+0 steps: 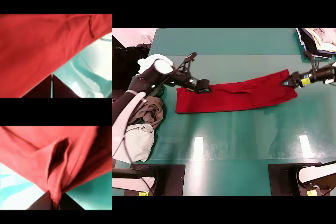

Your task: Fold the shirts.

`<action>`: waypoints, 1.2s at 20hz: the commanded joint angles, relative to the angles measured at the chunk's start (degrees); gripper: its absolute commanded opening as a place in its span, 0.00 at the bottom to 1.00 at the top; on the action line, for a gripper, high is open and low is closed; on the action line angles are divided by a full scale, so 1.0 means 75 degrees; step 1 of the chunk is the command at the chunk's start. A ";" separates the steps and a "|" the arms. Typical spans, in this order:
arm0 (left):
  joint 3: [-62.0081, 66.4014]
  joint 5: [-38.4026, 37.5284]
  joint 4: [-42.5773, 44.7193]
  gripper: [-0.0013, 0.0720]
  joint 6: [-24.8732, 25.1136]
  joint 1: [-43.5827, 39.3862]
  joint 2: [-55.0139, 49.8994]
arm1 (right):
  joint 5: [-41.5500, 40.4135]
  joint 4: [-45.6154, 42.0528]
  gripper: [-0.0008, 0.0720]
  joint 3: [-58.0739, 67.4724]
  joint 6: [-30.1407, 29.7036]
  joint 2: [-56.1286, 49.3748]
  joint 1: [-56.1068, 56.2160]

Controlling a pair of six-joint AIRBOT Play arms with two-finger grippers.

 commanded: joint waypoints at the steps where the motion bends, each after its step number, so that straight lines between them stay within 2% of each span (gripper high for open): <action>1: 0.1376 0.0175 0.0044 0.05 -0.0291 -0.0536 -0.1233 | 0.0481 0.0064 0.03 0.0924 0.0886 0.0554 0.0694; 4: 0.2305 0.0163 0.0070 0.05 -0.0635 -0.0903 -0.2288 | 0.0758 0.0061 0.03 0.2098 0.1577 0.0551 0.1679; 7: 0.2600 0.0169 0.0076 0.05 -0.0819 -0.1137 -0.2926 | 0.0694 0.0041 0.03 0.2885 0.1853 0.0548 0.2614; 14: 0.2597 0.0143 0.0160 0.05 -0.0772 -0.1134 -0.3162 | 0.0565 -0.0009 0.03 0.4127 0.2192 0.0061 0.4030; 17: 0.2806 -0.0399 0.0300 0.05 -0.0761 -0.0947 -0.3101 | 0.0455 -0.0015 0.03 0.4130 0.2194 -0.0111 0.4264; 20: 0.3258 -0.1244 0.1154 0.05 -0.0775 -0.0618 -0.2862 | 0.0146 -0.0006 0.03 0.3937 0.2192 -0.0122 0.4334; 24: 0.3270 -0.1851 0.2795 0.05 -0.0769 0.0286 -0.1632 | -0.0300 -0.0017 0.03 0.3660 0.2154 -0.0137 0.4584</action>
